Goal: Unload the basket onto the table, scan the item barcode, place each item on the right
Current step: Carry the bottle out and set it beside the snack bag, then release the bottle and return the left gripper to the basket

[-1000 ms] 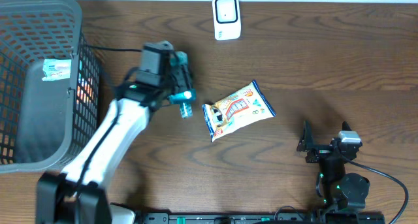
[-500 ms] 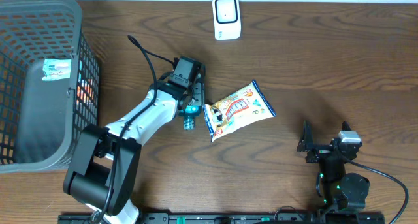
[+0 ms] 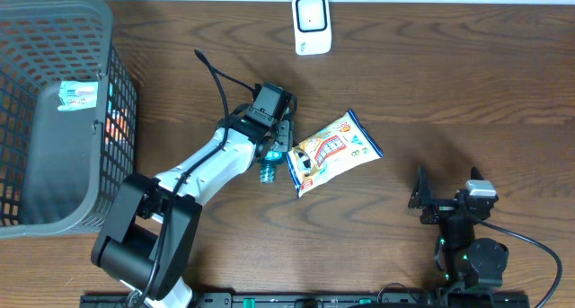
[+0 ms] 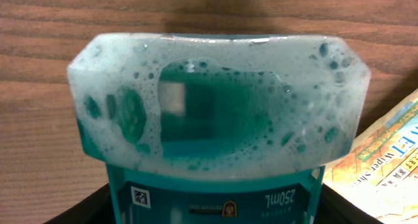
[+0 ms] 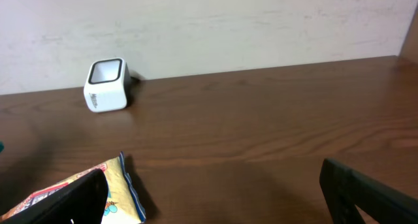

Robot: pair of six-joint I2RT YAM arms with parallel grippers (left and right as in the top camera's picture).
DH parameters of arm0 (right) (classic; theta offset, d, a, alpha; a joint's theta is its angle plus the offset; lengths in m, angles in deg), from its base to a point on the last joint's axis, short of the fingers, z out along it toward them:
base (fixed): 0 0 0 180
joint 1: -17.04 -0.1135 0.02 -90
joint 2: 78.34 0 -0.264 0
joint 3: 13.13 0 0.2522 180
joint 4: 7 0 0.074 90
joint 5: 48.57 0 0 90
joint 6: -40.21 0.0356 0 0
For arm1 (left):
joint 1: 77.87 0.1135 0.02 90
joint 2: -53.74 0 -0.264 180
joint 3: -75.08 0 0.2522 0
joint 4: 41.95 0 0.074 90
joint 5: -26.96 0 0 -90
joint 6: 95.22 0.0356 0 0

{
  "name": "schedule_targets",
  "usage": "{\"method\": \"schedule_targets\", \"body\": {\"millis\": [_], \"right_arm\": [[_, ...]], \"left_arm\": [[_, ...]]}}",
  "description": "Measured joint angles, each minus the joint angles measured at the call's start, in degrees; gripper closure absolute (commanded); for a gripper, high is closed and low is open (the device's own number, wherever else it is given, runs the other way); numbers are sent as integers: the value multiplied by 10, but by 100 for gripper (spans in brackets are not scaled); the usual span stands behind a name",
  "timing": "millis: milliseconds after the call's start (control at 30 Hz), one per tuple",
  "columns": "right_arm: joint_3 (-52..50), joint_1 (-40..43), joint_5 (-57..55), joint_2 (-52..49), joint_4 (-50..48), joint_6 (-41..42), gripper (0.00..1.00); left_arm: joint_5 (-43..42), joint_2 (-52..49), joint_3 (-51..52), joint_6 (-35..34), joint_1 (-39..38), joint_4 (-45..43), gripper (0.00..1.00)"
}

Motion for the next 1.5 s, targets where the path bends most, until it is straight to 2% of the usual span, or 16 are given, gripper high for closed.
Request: {"method": "schedule_targets", "body": {"millis": [100,133,300,533,667,833,1000,1167,1367,1500], "right_arm": [[0,0,0,0,0,0,1],[0,0,0,0,0,0,1],[0,0,0,0,0,0,1],[0,0,0,0,0,0,1],[0,0,0,0,0,0,1],[0,0,0,0,0,0,1],[0,0,0,0,0,0,1],[0,0,0,0,0,0,1],[0,0,0,0,0,0,1],[0,0,0,0,0,0,1]], "left_arm": [[2,0,0,0,0,-2,20],[3,0,0,0,0,-2,14],[5,0,0,-1,0,-2,2],[7,42,0,52,0,-1,2],[47,136,-19,98,1,-2,2],[137,287,-74,165,28,-32,2],[200,398,-96,185,152,-39,2],[203,419,-96,169,310,11,3],[40,350,-96,81,519,33,3],[-64,277,-96,26,619,31,2]]}}
